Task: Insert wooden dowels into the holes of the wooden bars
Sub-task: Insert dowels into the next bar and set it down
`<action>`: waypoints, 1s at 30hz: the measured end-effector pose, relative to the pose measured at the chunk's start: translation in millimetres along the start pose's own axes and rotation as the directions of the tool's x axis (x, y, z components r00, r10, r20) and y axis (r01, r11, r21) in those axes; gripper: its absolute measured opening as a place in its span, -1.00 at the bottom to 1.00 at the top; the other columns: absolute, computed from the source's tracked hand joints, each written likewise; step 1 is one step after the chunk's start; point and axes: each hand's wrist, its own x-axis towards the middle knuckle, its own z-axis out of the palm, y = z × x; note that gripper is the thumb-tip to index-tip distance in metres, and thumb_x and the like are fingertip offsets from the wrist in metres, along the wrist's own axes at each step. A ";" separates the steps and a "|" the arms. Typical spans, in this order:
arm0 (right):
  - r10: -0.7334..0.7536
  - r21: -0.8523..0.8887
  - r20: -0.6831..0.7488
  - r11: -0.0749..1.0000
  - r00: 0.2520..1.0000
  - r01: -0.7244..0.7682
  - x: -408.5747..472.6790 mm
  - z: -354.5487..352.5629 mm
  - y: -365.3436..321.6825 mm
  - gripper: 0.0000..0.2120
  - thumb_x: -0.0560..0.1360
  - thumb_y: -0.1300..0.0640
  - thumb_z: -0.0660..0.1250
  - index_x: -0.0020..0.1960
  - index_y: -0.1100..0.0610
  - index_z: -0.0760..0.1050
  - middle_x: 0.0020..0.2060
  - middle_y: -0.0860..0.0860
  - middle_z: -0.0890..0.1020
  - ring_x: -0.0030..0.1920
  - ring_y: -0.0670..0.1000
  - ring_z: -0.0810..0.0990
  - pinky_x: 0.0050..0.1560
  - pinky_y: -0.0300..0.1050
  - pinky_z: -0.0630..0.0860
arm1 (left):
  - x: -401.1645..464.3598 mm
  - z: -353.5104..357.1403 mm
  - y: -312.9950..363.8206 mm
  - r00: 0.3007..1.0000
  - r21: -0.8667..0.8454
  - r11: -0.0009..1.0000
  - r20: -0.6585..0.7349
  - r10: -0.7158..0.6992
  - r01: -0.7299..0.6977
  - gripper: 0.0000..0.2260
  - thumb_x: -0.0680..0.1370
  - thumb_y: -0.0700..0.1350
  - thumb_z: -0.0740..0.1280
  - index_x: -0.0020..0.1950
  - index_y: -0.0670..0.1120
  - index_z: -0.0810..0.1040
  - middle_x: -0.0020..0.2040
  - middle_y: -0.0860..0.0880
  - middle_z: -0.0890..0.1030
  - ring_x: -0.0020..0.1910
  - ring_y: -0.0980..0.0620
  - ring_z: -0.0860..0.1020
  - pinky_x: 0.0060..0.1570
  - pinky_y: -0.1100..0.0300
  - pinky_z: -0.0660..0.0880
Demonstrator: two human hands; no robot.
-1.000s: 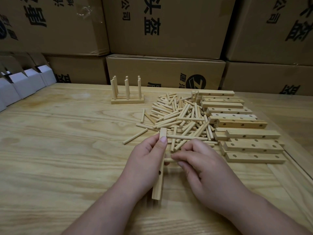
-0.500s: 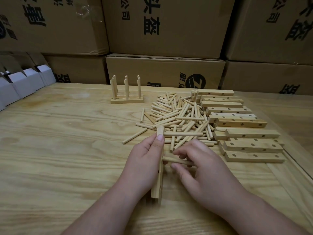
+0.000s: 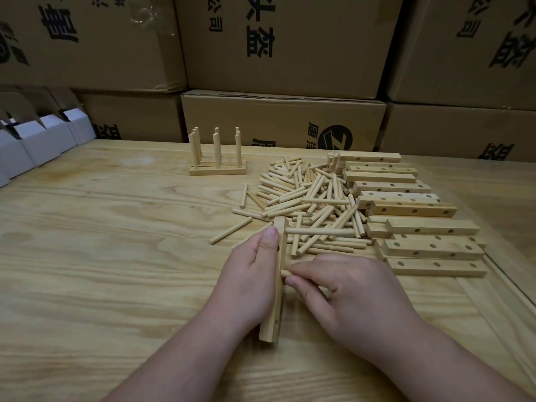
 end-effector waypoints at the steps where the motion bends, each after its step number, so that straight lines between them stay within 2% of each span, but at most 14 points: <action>1: 0.016 0.035 0.015 0.999 1.000 -0.016 -0.1 1.2 -0.2 -0.80 0.54 -0.09 0.27 -0.02 -0.07 0.65 -0.26 -0.16 0.62 -0.22 -0.10 0.61 -0.31 -0.06 0.57 | -0.1 -0.1 0.0 1.000 -0.004 1.000 0.001 -0.001 0.001 -0.62 0.70 0.09 0.08 0.03 0.04 0.68 -0.04 0.17 0.72 0.01 0.24 0.65 0.03 0.32 0.49; 4: 0.085 0.098 0.064 0.991 0.994 -0.091 0.6 3.8 0.0 -0.82 0.51 -0.09 0.27 -0.03 -0.08 0.62 -0.24 -0.20 0.57 -0.17 -0.17 0.55 -0.17 -0.22 0.51 | -0.8 -0.5 -0.5 1.000 -0.010 1.000 0.006 -0.018 0.018 -0.61 0.72 0.09 0.07 0.04 0.03 0.68 -0.04 0.10 0.73 0.03 0.15 0.67 0.11 0.09 0.54; 6: 0.110 0.065 0.126 0.991 0.986 -0.119 1.1 3.0 1.7 -0.80 0.50 -0.13 0.22 -0.12 -0.08 0.56 -0.28 -0.20 0.52 -0.18 -0.16 0.51 -0.16 -0.22 0.47 | -1.3 -0.9 0.4 1.000 -0.014 1.000 0.013 -0.025 0.025 -0.61 0.72 0.09 0.07 0.04 0.03 0.68 -0.05 0.09 0.74 0.03 0.12 0.67 0.13 0.01 0.55; 9: 0.121 -0.015 0.217 0.993 0.969 -0.120 -0.2 -2.2 4.2 -0.76 0.53 -0.23 0.11 -0.22 -0.13 0.36 -0.37 -0.18 0.47 -0.25 -0.11 0.49 -0.24 -0.04 0.48 | -2.1 0.1 3.1 1.000 0.004 1.000 0.027 -0.007 0.007 -0.61 0.67 0.14 0.08 0.04 0.05 0.68 -0.04 0.12 0.73 0.03 0.15 0.66 0.14 0.02 0.55; 11: 0.139 -0.065 0.240 0.990 0.961 -0.127 -0.4 -7.0 4.9 -0.76 0.52 -0.29 0.05 -0.22 -0.20 0.31 -0.39 -0.20 0.46 -0.27 -0.12 0.47 -0.30 -0.05 0.45 | -2.1 0.5 3.5 0.999 0.014 1.000 0.036 -0.002 0.001 -0.59 0.64 0.17 0.08 0.03 0.03 0.68 -0.05 0.11 0.73 0.02 0.14 0.66 0.14 0.00 0.55; 15: 0.152 -0.113 0.249 0.985 0.956 -0.128 1.4 -9.3 1.9 -0.64 0.47 -0.29 -0.05 -0.31 -0.09 0.29 -0.39 -0.16 0.48 -0.28 -0.08 0.50 -0.31 -0.04 0.43 | -2.6 0.9 2.7 0.999 0.056 0.998 0.051 0.016 -0.018 -0.57 0.63 0.19 0.07 0.02 0.01 0.66 -0.08 0.05 0.72 -0.02 0.06 0.66 0.09 -0.05 0.56; 18: 0.122 -0.181 0.248 0.980 0.961 -0.077 -0.6 -6.9 -2.8 -0.65 0.49 -0.27 -0.14 -0.28 -0.09 0.22 -0.33 -0.12 0.53 -0.24 -0.02 0.55 -0.30 -0.03 0.42 | -2.9 1.4 1.9 1.000 0.063 0.998 -0.002 0.023 -0.023 -0.63 0.65 0.17 0.09 -0.04 0.08 0.65 -0.13 0.13 0.70 -0.09 0.17 0.64 0.00 0.14 0.55; 21: 0.121 -0.196 0.270 0.978 0.955 -0.068 -3.2 -3.9 -2.9 -0.65 0.53 -0.26 -0.17 -0.19 -0.09 0.23 -0.25 -0.11 0.57 -0.18 0.01 0.57 -0.25 -0.01 0.45 | -2.5 1.2 1.7 1.000 0.092 0.996 -0.022 0.016 -0.014 -0.65 0.70 0.11 0.11 -0.15 0.11 0.60 -0.26 0.22 0.64 -0.24 0.28 0.55 -0.17 0.33 0.45; 25: 0.110 -0.133 0.352 0.989 0.929 -0.066 3.6 -9.0 7.0 -0.70 0.59 -0.25 -0.02 -0.17 -0.09 0.26 -0.27 -0.12 0.52 -0.14 0.01 0.55 -0.20 -0.03 0.45 | -2.9 0.6 3.9 0.999 0.124 0.992 0.041 0.002 -0.007 -0.65 0.70 0.07 0.12 -0.15 -0.01 0.58 -0.32 0.19 0.57 -0.29 0.23 0.50 -0.17 0.20 0.47; 28: 0.099 -0.112 0.399 0.992 0.912 -0.058 7.3 -12.9 10.0 -0.68 0.58 -0.25 -0.01 -0.16 -0.07 0.31 -0.31 -0.14 0.45 -0.13 0.00 0.54 -0.16 -0.02 0.46 | -3.8 0.7 6.5 0.997 0.138 0.990 0.081 0.004 -0.016 -0.66 0.70 0.08 0.12 -0.09 -0.02 0.60 -0.30 0.15 0.59 -0.26 0.19 0.52 -0.16 0.17 0.48; 30: 0.107 -0.140 0.367 0.988 0.924 -0.059 5.0 -10.6 5.8 -0.69 0.59 -0.25 -0.03 -0.16 -0.07 0.29 -0.27 -0.12 0.52 -0.12 0.01 0.55 -0.18 -0.03 0.45 | -4.1 1.9 6.3 0.998 0.143 0.990 0.057 0.012 -0.021 -0.65 0.70 0.08 0.12 -0.08 -0.06 0.60 -0.26 0.03 0.61 -0.24 0.10 0.54 -0.11 0.09 0.49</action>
